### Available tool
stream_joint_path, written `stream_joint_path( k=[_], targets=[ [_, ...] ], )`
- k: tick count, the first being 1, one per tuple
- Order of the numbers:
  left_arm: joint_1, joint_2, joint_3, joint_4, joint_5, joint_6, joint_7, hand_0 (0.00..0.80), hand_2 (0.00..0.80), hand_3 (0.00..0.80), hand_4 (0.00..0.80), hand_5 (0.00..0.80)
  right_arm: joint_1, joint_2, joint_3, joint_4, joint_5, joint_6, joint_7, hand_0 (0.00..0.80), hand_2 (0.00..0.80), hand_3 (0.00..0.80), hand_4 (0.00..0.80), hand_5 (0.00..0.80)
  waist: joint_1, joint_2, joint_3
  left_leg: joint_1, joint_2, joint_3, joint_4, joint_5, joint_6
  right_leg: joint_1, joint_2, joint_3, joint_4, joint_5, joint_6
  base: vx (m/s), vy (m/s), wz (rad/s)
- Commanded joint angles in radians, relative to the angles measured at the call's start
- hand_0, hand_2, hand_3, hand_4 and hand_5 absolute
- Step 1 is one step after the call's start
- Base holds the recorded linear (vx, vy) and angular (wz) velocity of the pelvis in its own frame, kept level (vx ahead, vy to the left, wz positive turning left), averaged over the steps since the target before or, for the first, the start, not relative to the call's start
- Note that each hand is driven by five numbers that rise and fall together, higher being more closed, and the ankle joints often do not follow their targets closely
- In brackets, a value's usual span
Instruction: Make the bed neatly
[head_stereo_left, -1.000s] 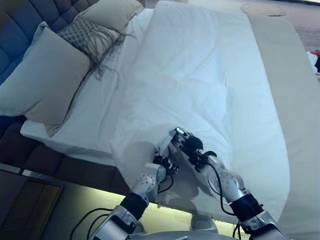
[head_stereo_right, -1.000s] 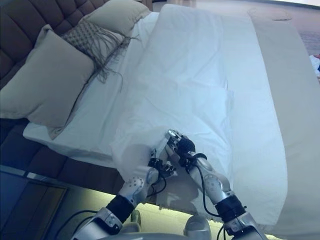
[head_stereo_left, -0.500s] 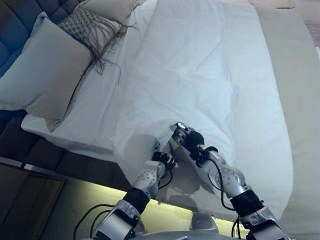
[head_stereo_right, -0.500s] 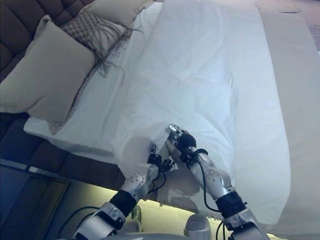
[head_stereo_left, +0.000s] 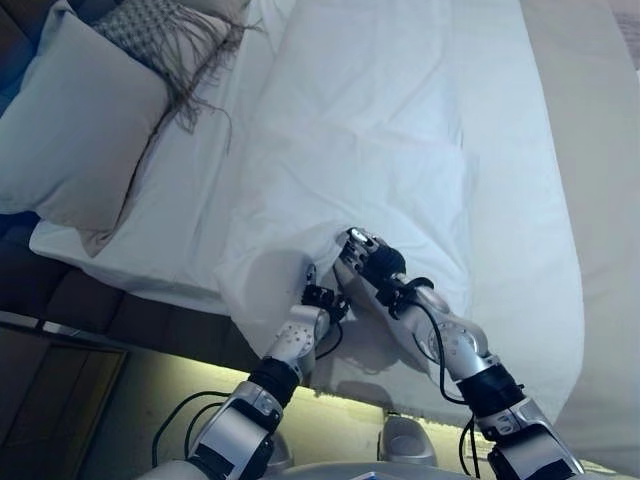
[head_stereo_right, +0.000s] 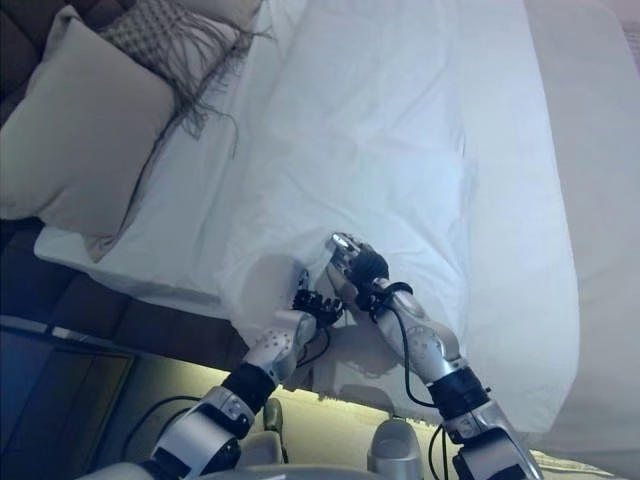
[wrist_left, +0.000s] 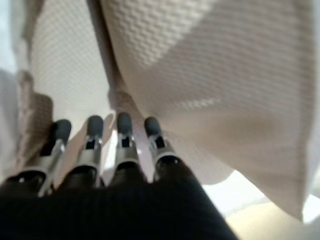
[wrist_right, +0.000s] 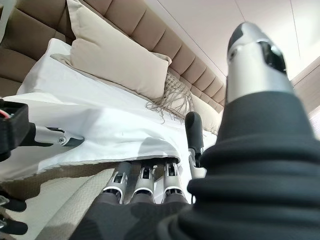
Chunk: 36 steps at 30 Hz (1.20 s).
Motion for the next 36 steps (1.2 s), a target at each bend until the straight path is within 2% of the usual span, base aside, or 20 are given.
stream_joint_path(
  k=[1,3,4,6,7,27,36],
  targets=[
    [-0.151,-0.011,0.018,0.068,0.03,-0.014,-0.048,0.0,0.0,0.0,0.0,0.0,-0.128,0.012,-0.037,-0.036,0.041,-0.056,0.016,0.0,0.0,0.0,0.0,0.0,-0.018,-0.035,-0.004,-0.099,0.036,-0.033,0.038,0.065,0.03,-0.03,-0.089,0.001,0.044,0.027,0.032,-0.036,0.009,-0.01],
    [-0.16,-0.006,0.024,0.072,0.022,-0.021,-0.062,0.0,0.0,0.0,0.0,0.0,-0.131,0.011,-0.035,-0.031,0.043,-0.059,0.022,0.0,0.0,0.0,0.0,0.0,-0.019,-0.036,-0.005,-0.101,0.035,-0.033,0.038,0.065,0.031,-0.034,-0.088,0.001,0.046,0.026,0.031,0.0,0.0,0.0],
    [-0.166,-0.004,0.025,0.07,0.018,-0.025,-0.067,0.188,0.188,0.188,0.188,0.188,-0.134,0.01,-0.032,-0.028,0.045,-0.062,0.023,0.0,0.0,0.0,0.0,0.0,-0.018,-0.037,-0.005,-0.104,0.034,-0.033,0.038,0.064,0.031,-0.037,-0.088,0.001,0.048,0.025,0.031,0.0,0.0,0.0],
    [-0.172,-0.003,0.025,0.068,0.013,-0.029,-0.076,0.747,0.747,0.747,0.747,0.747,-0.142,0.01,-0.029,-0.023,0.05,-0.065,0.02,0.0,0.0,0.0,0.0,0.0,-0.016,-0.038,-0.008,-0.105,0.033,-0.034,0.038,0.064,0.031,-0.039,-0.088,0.001,0.05,0.024,0.031,0.0,0.0,0.0],
    [-0.178,-0.002,0.024,0.065,0.009,-0.032,-0.083,0.8,0.8,0.8,0.8,0.8,-0.146,0.006,-0.026,-0.018,0.056,-0.068,0.02,0.0,0.0,0.0,0.0,0.0,-0.016,-0.038,-0.008,-0.106,0.032,-0.033,0.039,0.064,0.031,-0.041,-0.088,0.0,0.051,0.024,0.031,0.0,0.0,0.0],
    [-0.25,0.024,0.03,0.078,-0.038,-0.043,-0.072,0.8,0.8,0.8,0.8,0.8,-0.167,0.012,-0.016,0.002,0.062,-0.085,0.021,0.0,0.0,0.0,0.0,0.0,-0.016,-0.043,-0.009,-0.119,0.025,-0.032,0.032,0.062,0.035,-0.057,-0.088,-0.003,0.053,0.023,0.032,0.0,0.0,0.0],
    [-0.246,0.035,0.025,0.067,0.048,-0.02,-0.078,0.8,0.8,0.8,0.8,0.8,-0.148,0.02,-0.008,0.0,0.055,-0.092,0.027,0.0,0.0,0.0,0.0,0.0,-0.012,-0.046,-0.018,-0.111,0.026,-0.033,0.037,0.057,0.036,-0.049,-0.087,-0.004,0.058,0.017,0.031,0.0,0.0,0.0]
  ],
)
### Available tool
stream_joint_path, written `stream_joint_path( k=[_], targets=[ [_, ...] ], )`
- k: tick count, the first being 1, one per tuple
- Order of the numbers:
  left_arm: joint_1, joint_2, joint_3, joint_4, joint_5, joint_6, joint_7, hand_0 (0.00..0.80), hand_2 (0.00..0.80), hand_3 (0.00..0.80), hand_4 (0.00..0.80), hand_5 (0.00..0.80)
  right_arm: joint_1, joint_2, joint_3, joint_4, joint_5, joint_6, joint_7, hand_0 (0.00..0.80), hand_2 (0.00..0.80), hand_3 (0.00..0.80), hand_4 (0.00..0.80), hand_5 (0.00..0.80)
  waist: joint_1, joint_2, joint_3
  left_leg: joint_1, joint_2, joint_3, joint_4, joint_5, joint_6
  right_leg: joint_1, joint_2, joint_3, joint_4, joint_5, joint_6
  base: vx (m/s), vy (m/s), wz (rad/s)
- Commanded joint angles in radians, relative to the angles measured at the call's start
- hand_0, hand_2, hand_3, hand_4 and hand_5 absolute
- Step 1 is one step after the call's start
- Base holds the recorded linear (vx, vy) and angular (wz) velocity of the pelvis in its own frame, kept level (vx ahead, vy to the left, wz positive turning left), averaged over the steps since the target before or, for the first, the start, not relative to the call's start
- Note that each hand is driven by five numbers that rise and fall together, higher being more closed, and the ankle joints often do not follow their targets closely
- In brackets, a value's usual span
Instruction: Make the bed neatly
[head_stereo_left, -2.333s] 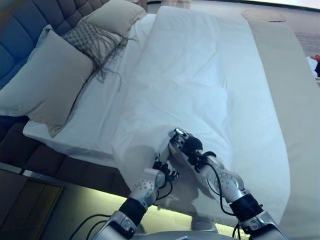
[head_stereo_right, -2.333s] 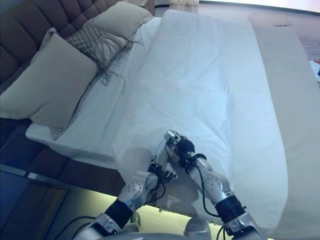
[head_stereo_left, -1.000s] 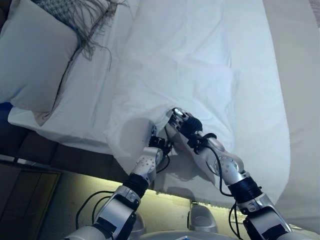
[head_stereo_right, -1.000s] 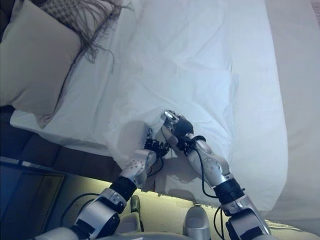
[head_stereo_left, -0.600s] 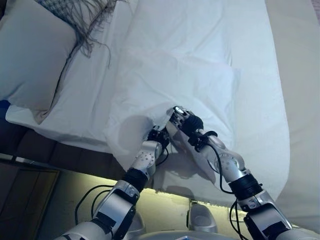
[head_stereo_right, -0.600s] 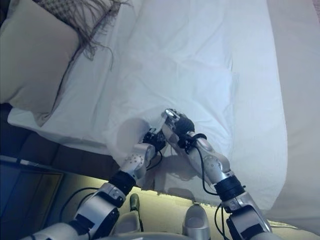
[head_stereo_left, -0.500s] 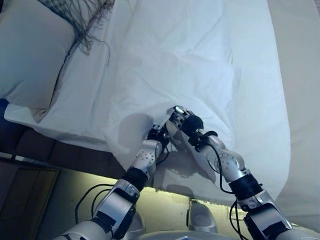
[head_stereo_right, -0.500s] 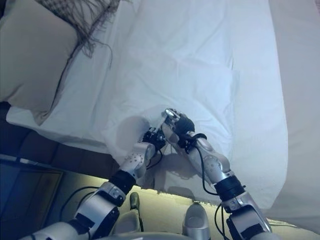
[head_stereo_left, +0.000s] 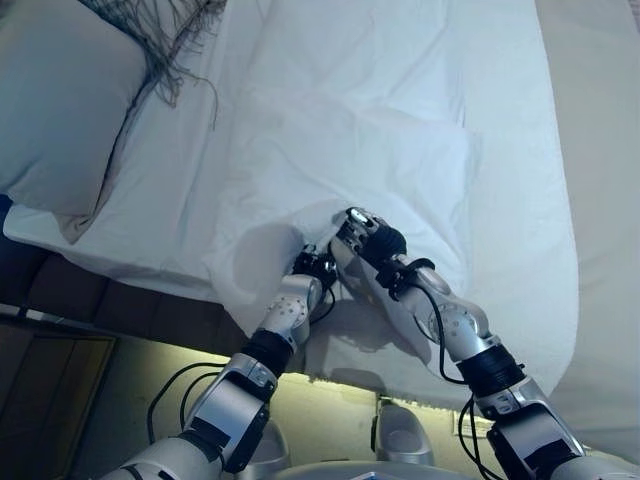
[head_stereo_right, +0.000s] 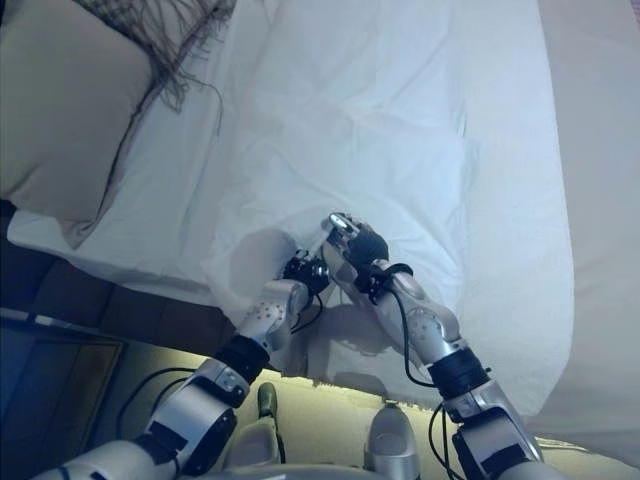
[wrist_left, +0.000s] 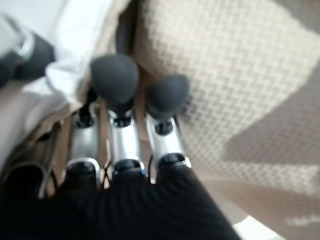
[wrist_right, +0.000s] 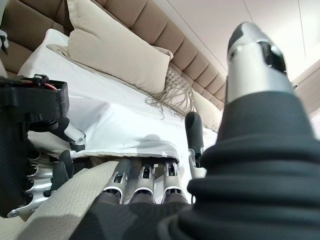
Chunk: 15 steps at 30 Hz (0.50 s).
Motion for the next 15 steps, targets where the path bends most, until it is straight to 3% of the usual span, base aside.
stream_joint_path(
  k=[1,15],
  targets=[
    [-0.126,-0.006,0.02,0.067,0.098,0.026,-0.034,0.8,0.8,0.8,0.8,0.8,-0.066,0.041,-0.011,-0.033,0.034,-0.077,0.029,0.0,0.0,0.0,0.0,0.0,-0.011,-0.026,-0.047,-0.079,0.028,-0.033,0.038,0.056,0.036,-0.018,-0.086,-0.005,0.059,0.013,0.03,0.036,0.007,0.01],
    [-0.026,0.055,0.048,0.027,0.224,0.07,-0.038,0.8,0.8,0.8,0.8,0.8,0.08,0.053,0.001,-0.01,0.045,-0.101,0.103,0.0,0.0,0.0,0.0,0.0,0.01,-0.028,-0.107,-0.005,0.029,-0.035,0.021,0.043,0.043,0.045,-0.08,-0.003,0.061,-0.009,0.03,0.055,0.017,0.0]
  ],
)
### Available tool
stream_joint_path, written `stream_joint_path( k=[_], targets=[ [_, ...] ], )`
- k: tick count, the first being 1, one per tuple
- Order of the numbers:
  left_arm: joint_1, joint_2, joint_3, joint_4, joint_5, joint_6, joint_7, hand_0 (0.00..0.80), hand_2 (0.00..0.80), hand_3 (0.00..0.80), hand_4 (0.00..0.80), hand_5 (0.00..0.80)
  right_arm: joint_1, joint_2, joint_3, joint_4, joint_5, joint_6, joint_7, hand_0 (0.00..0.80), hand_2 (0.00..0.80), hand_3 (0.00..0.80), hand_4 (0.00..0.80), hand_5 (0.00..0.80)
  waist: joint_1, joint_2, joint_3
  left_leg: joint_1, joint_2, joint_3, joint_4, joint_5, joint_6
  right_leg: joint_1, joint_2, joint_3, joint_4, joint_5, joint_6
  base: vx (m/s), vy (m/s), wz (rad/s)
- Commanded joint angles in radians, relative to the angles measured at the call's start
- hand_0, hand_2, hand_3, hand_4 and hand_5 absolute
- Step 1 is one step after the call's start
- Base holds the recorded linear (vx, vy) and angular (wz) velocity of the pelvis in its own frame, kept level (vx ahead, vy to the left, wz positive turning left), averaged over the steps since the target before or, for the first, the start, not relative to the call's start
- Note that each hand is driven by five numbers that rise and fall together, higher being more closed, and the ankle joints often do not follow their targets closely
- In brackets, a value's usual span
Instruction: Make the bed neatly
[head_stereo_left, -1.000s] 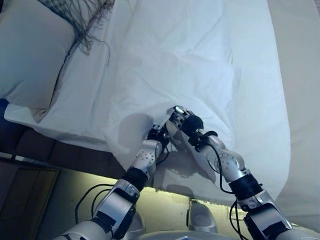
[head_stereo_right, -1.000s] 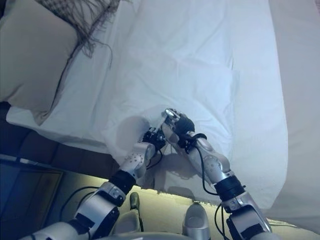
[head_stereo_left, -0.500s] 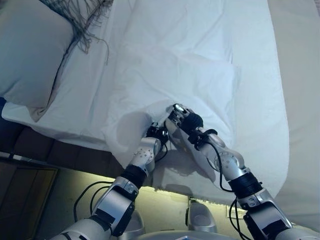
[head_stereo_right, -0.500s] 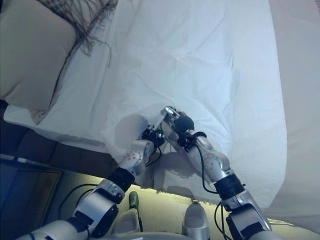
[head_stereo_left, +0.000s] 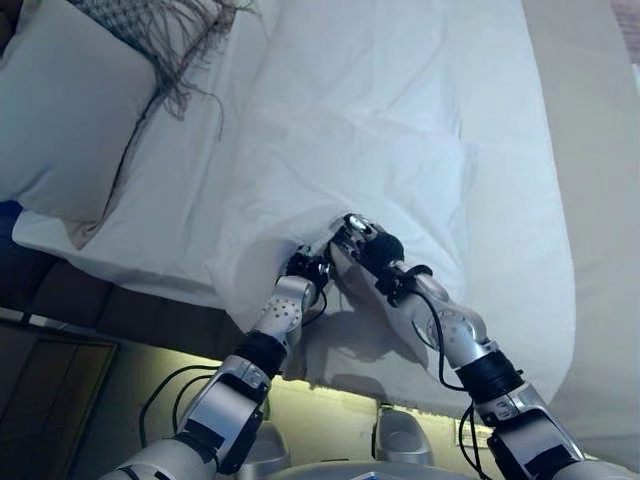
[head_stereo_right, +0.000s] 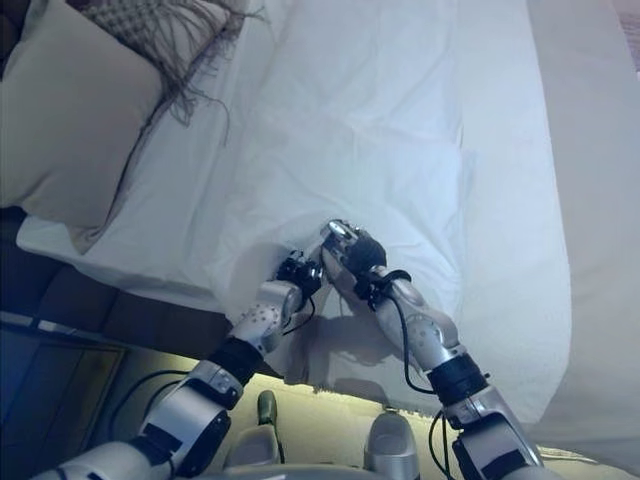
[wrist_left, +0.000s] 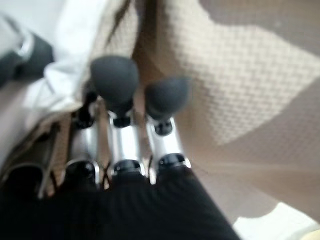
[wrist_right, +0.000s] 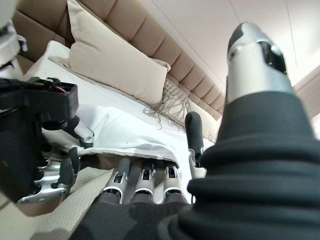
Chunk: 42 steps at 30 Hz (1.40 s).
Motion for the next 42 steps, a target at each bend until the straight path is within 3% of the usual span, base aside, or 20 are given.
stream_joint_path(
  k=[1,10,22,27,33,42],
  targets=[
    [-0.056,0.013,0.014,0.022,0.115,0.019,-0.029,0.8,0.8,0.8,0.8,0.8,0.041,0.047,-0.022,-0.016,0.042,-0.081,0.052,0.0,0.0,0.0,0.0,0.0,0.006,-0.024,-0.11,-0.072,0.027,-0.034,0.021,0.044,0.042,-0.024,-0.081,-0.004,0.062,-0.008,0.032,0.0,0.0,0.0],
    [0.029,0.034,0.026,-0.01,0.165,0.046,-0.038,0.8,0.8,0.8,0.8,0.8,0.248,0.058,0.004,0.017,0.048,-0.105,0.07,0.0,0.0,0.0,0.0,0.0,-0.008,-0.022,-0.155,-0.023,0.033,-0.012,0.009,0.039,0.047,0.007,-0.082,0.003,0.065,-0.021,0.036,0.038,0.025,-0.01],
    [0.15,0.075,0.087,-0.042,0.17,0.022,-0.054,0.8,0.8,0.8,0.8,0.8,0.53,0.033,-0.033,0.115,0.135,-0.099,0.194,0.0,0.0,0.0,0.0,0.0,-0.077,-0.019,-0.196,0.043,0.049,0.043,0.005,0.025,0.05,0.04,-0.069,0.042,0.075,-0.05,0.032,0.023,0.016,-0.12],
    [0.155,0.095,0.11,-0.03,0.199,0.017,-0.055,0.8,0.8,0.8,0.8,0.8,0.585,0.018,-0.049,0.143,0.178,-0.135,0.211,0.0,0.0,0.0,0.0,0.0,-0.098,-0.014,-0.203,0.049,0.047,0.057,0.0,0.023,0.048,0.042,-0.069,0.049,0.071,-0.052,0.034,0.008,0.001,-0.04],
    [0.138,0.172,0.162,0.009,0.31,0.045,-0.053,0.8,0.8,0.8,0.8,0.8,0.618,-0.015,-0.111,0.162,0.205,-0.156,0.229,0.0,0.0,0.0,0.0,0.0,-0.118,-0.013,-0.203,0.054,0.049,0.069,0.002,0.021,0.041,0.043,-0.067,0.059,0.064,-0.051,0.035,-0.006,-0.004,-0.04],
    [0.171,0.357,0.341,0.098,0.411,0.072,-0.064,0.8,0.8,0.8,0.8,0.8,0.637,-0.038,-0.172,0.179,0.211,-0.133,0.275,0.0,0.0,0.0,0.0,0.0,-0.106,-0.013,-0.222,0.07,0.064,0.075,0.028,0.005,0.033,0.063,-0.061,0.052,0.046,-0.053,0.029,0.013,-0.012,-0.07]
  ],
)
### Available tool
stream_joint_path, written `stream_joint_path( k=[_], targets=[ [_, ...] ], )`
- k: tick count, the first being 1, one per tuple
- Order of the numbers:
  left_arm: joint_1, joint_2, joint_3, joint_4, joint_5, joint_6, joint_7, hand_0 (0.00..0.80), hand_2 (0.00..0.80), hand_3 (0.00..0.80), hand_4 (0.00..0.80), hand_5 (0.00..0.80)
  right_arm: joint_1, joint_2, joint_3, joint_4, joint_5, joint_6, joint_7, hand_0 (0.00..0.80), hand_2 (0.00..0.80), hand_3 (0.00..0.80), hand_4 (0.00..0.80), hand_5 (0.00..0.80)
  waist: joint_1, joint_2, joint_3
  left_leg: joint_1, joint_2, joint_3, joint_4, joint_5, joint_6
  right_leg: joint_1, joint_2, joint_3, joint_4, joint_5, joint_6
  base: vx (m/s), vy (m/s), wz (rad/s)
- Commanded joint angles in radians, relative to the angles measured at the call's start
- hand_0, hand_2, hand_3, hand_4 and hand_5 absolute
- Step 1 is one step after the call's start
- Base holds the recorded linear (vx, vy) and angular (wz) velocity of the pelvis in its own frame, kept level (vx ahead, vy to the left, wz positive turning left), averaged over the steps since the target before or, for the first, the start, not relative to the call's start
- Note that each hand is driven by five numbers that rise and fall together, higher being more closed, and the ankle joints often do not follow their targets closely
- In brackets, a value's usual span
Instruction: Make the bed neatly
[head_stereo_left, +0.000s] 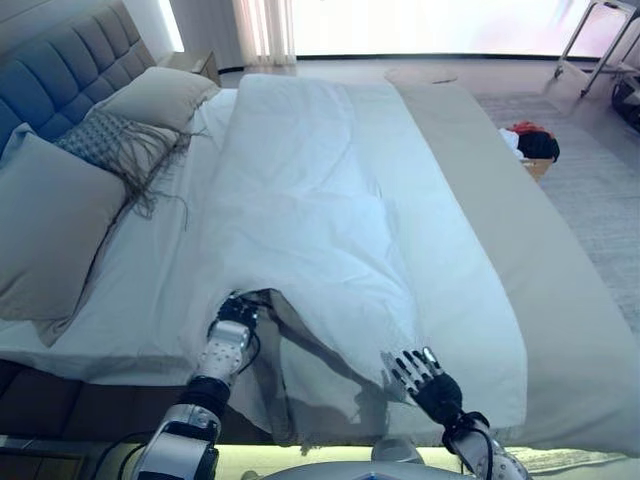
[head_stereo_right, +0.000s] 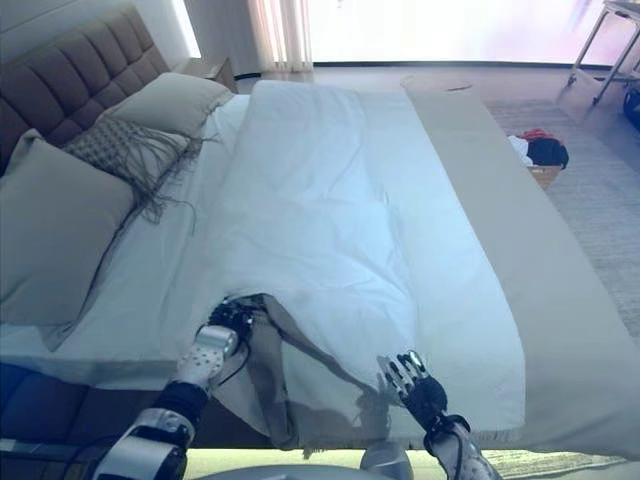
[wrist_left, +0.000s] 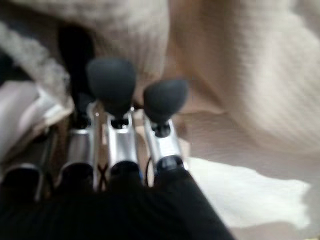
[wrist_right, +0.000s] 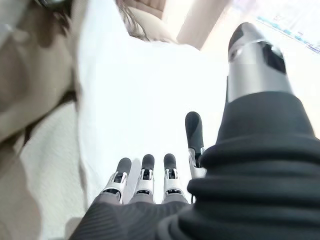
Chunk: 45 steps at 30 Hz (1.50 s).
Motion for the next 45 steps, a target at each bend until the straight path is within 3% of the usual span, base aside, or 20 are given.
stream_joint_path(
  k=[1,8,13,19,26,39,45],
  targets=[
    [-0.08,0.154,0.106,0.075,0.158,-0.023,-0.039,0.8,0.8,0.8,0.8,0.8,-0.02,0.001,-0.022,-0.022,0.037,-0.006,0.054,0.0,0.0,0.0,0.0,0.0,0.012,-0.011,-0.024,-0.025,0.043,-0.015,0.041,0.009,0.03,0.034,-0.072,-0.015,0.057,-0.073,0.038,0.0,0.0,0.0],
    [-0.028,0.262,0.208,0.121,0.377,0.001,-0.047,0.8,0.8,0.8,0.8,0.8,-0.043,0.017,-0.039,0.004,0.023,-0.001,0.071,0.0,0.0,0.0,0.0,0.0,0.051,-0.008,-0.045,-0.016,0.041,-0.045,0.031,0.007,0.032,0.051,-0.067,-0.044,0.049,-0.075,0.032,0.0,0.0,0.0],
    [0.03,0.328,0.307,0.209,0.401,0.038,-0.112,0.8,0.8,0.8,0.8,0.8,-0.041,0.028,-0.065,0.012,-0.003,0.018,0.064,0.0,0.0,0.0,0.0,0.0,0.067,-0.003,-0.054,-0.014,0.033,-0.061,0.024,0.007,0.033,0.059,-0.068,-0.054,0.042,-0.075,0.029,0.003,0.049,0.03],
    [0.067,0.467,0.431,0.385,0.424,0.059,-0.196,0.8,0.8,0.8,0.8,0.8,-0.042,0.021,-0.091,0.015,-0.032,0.04,0.056,0.0,0.0,0.0,0.0,0.0,0.07,0.005,-0.064,-0.015,0.028,-0.065,0.022,0.011,0.035,0.059,-0.071,-0.059,0.046,-0.077,0.027,-0.003,0.08,0.01],
    [0.096,0.6,0.515,0.502,0.461,0.083,-0.27,0.8,0.8,0.8,0.8,0.8,-0.082,-0.008,-0.122,0.024,-0.035,0.052,0.064,0.0,0.0,0.0,0.0,0.0,0.09,0.007,-0.072,-0.027,0.021,-0.083,0.018,0.017,0.036,0.055,-0.067,-0.072,0.051,-0.078,0.02,-0.029,0.097,0.04],
    [0.181,0.461,0.568,0.444,0.281,0.064,-0.34,0.8,0.8,0.8,0.8,0.8,-0.101,0.018,-0.123,0.025,-0.052,0.04,0.058,0.0,0.0,0.0,0.0,0.0,0.124,-0.004,-0.085,-0.036,0.002,-0.109,0.019,0.008,0.047,0.055,-0.075,-0.083,0.056,-0.088,0.014,-0.001,0.031,0.04],
    [0.25,0.336,0.57,0.408,0.294,0.053,-0.343,0.8,0.8,0.8,0.8,0.8,-0.098,0.027,-0.153,0.039,-0.064,0.039,0.071,0.0,0.0,0.0,0.0,0.0,0.144,-0.013,-0.079,-0.045,0.001,-0.125,0.042,-0.003,0.047,0.055,-0.073,-0.087,0.056,-0.088,0.009,-0.006,-0.011,0.01]
  ],
)
